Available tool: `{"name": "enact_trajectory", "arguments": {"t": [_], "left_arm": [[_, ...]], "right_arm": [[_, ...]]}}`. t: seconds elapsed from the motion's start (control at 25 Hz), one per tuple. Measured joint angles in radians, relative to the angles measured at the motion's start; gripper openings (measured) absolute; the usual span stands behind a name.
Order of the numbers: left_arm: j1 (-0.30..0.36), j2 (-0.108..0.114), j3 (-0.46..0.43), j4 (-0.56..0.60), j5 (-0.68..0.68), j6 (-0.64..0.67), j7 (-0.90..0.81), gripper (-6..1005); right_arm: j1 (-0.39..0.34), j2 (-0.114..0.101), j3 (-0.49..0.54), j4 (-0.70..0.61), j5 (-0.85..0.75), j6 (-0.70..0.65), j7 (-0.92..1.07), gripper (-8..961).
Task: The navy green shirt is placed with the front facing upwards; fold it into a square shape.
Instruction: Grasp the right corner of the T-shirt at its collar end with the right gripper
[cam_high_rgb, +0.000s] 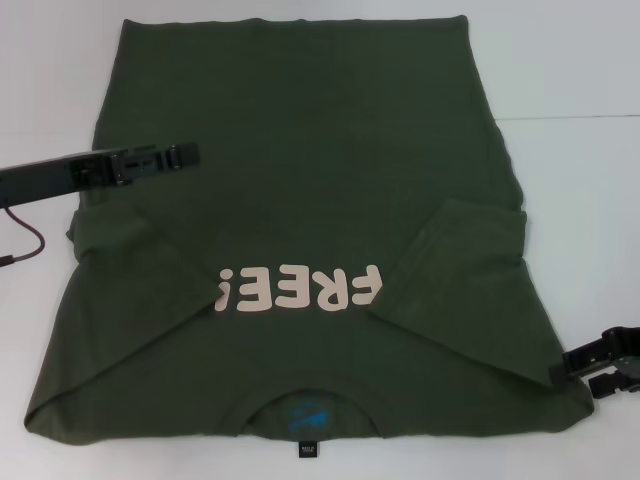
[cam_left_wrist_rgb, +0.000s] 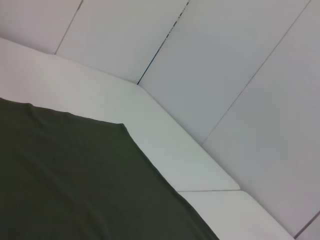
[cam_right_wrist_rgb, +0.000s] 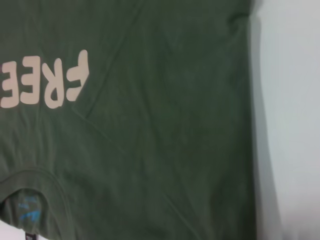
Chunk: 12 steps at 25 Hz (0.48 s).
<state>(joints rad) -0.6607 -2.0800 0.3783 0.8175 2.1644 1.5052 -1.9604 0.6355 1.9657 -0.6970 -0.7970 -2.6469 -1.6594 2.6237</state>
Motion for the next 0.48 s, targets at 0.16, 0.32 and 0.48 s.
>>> {"name": "enact_trajectory", "arguments": {"t": [0.16,0.32,0.48], "left_arm": [[0.000,0.000,0.000,0.000,0.000,-0.002,0.000,884],[0.000,0.000,-0.001,0.000,0.000,-0.005,0.000,881],[0.000,0.001,-0.002,0.000,0.000,-0.005,0.000,878]], "right_arm": [[0.001,0.002,0.000,0.015,0.010,0.007,-0.006,737],[0.003,0.003,0.001,0.028,0.016,0.012,-0.010,736],[0.006,0.004,0.001,0.042,0.016,0.017,-0.012,733]]}}
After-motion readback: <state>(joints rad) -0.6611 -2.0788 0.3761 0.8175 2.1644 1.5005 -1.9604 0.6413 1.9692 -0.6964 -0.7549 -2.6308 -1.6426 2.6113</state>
